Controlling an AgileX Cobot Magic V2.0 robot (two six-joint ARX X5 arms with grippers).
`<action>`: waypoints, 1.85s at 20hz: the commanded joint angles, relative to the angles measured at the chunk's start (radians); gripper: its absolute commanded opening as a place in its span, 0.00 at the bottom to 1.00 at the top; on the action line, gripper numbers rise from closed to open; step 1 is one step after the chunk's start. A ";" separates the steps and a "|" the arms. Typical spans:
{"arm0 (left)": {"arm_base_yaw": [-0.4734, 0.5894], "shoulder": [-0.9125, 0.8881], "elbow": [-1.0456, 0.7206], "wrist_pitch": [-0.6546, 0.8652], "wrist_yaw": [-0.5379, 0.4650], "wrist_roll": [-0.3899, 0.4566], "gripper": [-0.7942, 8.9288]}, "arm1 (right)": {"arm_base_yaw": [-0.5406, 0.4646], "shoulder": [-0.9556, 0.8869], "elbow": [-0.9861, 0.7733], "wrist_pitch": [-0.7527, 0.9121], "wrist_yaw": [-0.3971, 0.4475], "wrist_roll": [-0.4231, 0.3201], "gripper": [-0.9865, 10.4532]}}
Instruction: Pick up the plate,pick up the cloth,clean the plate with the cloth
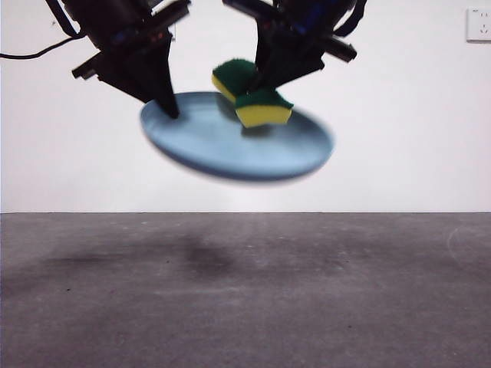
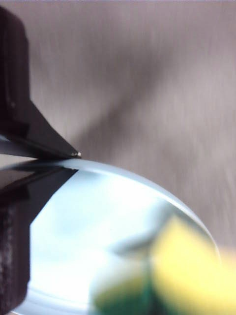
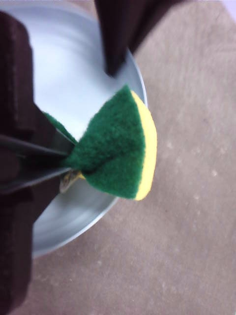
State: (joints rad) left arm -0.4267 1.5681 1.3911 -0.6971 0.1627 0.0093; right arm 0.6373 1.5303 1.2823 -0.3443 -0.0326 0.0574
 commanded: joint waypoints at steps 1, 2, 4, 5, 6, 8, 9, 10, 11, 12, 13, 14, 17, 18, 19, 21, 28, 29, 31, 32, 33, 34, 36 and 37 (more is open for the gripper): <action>0.021 0.034 -0.003 0.007 -0.027 0.048 0.07 | 0.000 -0.089 -0.013 -0.041 -0.002 0.021 0.08; 0.032 0.056 -0.003 0.011 -0.029 0.048 0.07 | 0.000 -0.127 -0.013 -0.070 0.014 0.020 0.08; 0.051 0.107 -0.003 0.020 -0.029 0.047 0.07 | -0.003 -0.196 -0.013 -0.110 0.016 0.010 0.08; 0.058 0.132 -0.003 0.020 -0.030 0.047 0.07 | -0.005 -0.223 -0.013 -0.124 0.017 0.005 0.08; 0.068 0.163 -0.003 0.021 -0.030 0.047 0.07 | -0.011 -0.259 -0.013 -0.138 0.017 0.000 0.08; 0.078 0.219 -0.003 0.021 -0.030 0.047 0.07 | -0.023 -0.308 -0.013 -0.161 0.040 -0.006 0.08; 0.082 0.241 -0.003 0.022 -0.031 0.047 0.07 | -0.024 -0.322 -0.013 -0.168 0.067 -0.012 0.08; 0.083 0.267 -0.003 0.021 -0.035 0.048 0.07 | -0.030 -0.335 -0.013 -0.180 0.093 -0.014 0.08; 0.083 0.285 -0.003 0.019 -0.045 0.048 0.07 | -0.037 -0.341 -0.013 -0.190 0.109 -0.014 0.08; 0.087 0.304 -0.003 0.016 -0.066 0.048 0.07 | -0.048 -0.343 -0.013 -0.205 0.122 -0.015 0.08; 0.088 0.319 -0.003 0.013 -0.066 0.048 0.08 | -0.057 -0.343 -0.013 -0.220 0.121 -0.015 0.08; 0.088 0.334 -0.003 0.008 -0.064 0.048 0.08 | -0.069 -0.342 -0.013 -0.242 0.121 -0.015 0.08; 0.089 0.351 -0.003 -0.008 -0.080 0.047 0.42 | -0.098 -0.330 -0.013 -0.283 0.118 -0.014 0.08; 0.088 0.351 -0.003 -0.010 -0.084 0.045 0.56 | -0.108 -0.325 -0.013 -0.290 0.117 -0.014 0.08; 0.088 0.349 -0.003 -0.019 -0.082 0.037 0.58 | -0.117 -0.315 -0.013 -0.290 0.117 -0.013 0.08; 0.086 0.349 -0.003 -0.053 -0.079 0.011 0.58 | -0.140 -0.285 -0.013 -0.294 0.116 -0.009 0.08; 0.030 0.220 -0.003 -0.090 -0.079 0.009 0.57 | -0.167 -0.034 -0.014 -0.365 0.110 0.050 0.08; 0.020 0.193 -0.003 -0.090 -0.079 0.010 0.57 | -0.171 0.011 -0.013 -0.353 0.109 0.050 0.08; 0.008 0.142 -0.003 -0.090 -0.079 0.010 0.57 | -0.174 0.101 -0.013 -0.322 0.109 0.050 0.08; 0.003 0.117 -0.003 -0.092 -0.079 0.010 0.57 | -0.180 0.138 -0.014 -0.315 0.109 0.050 0.08; 0.000 0.095 -0.003 -0.097 -0.079 0.009 0.57 | -0.186 0.177 -0.013 -0.315 0.109 0.050 0.08; 0.000 0.075 -0.003 -0.102 -0.079 0.010 0.57 | -0.188 0.214 -0.013 -0.315 0.109 0.050 0.08; 0.000 0.031 -0.003 -0.113 -0.079 0.010 0.57 | -0.204 0.280 -0.013 -0.316 0.042 0.050 0.08; 0.000 0.014 -0.003 -0.116 -0.080 0.010 0.57 | -0.212 0.299 -0.013 -0.317 -0.018 0.050 0.08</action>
State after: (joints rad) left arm -0.4232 1.5795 1.3926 -0.8112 0.0849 0.0254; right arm 0.4263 1.8267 1.2804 -0.6613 -0.0383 0.0959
